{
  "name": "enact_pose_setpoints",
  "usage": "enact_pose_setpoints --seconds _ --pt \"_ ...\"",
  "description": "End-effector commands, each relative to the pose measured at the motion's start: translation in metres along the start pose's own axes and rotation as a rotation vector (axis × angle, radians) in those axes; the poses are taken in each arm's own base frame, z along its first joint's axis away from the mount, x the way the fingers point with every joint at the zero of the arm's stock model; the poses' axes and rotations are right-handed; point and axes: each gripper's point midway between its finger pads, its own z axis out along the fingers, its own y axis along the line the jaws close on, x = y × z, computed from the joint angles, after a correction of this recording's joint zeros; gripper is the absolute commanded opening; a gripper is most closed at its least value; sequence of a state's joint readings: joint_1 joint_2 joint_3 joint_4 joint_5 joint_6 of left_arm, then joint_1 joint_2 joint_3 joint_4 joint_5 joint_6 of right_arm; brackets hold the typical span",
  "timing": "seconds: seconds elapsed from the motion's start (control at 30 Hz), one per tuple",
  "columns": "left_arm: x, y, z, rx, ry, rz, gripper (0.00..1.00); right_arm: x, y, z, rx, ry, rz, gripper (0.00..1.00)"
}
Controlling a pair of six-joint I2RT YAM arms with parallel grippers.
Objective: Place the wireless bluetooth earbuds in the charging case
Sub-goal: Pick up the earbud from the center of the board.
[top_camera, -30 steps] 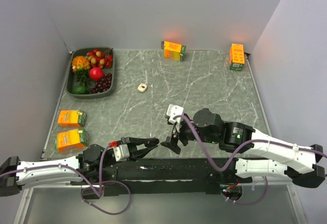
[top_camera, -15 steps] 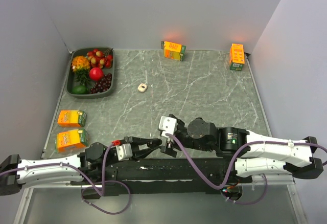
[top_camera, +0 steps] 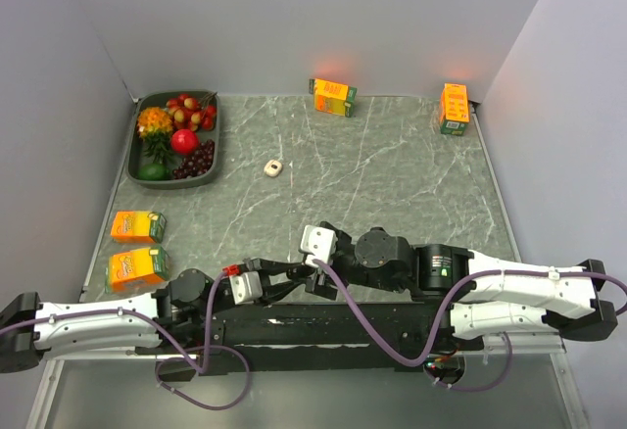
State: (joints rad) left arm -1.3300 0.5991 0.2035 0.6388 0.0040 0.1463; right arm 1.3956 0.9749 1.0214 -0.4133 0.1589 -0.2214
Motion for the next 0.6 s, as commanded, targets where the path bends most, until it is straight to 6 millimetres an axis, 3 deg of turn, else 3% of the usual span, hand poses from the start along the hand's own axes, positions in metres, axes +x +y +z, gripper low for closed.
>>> enact_pose_setpoints --seconds 0.0,0.2,0.57 --pt "-0.011 -0.023 0.005 0.126 -0.019 0.016 0.01 -0.048 -0.044 -0.017 0.199 -0.145 0.007 0.75" --pt "-0.007 -0.023 0.004 0.123 -0.011 0.021 0.01 -0.047 -0.052 -0.021 0.233 -0.135 -0.008 0.75" --pt "0.004 -0.020 0.001 0.100 0.019 0.022 0.01 -0.062 -0.058 -0.034 0.250 -0.187 -0.013 0.74"
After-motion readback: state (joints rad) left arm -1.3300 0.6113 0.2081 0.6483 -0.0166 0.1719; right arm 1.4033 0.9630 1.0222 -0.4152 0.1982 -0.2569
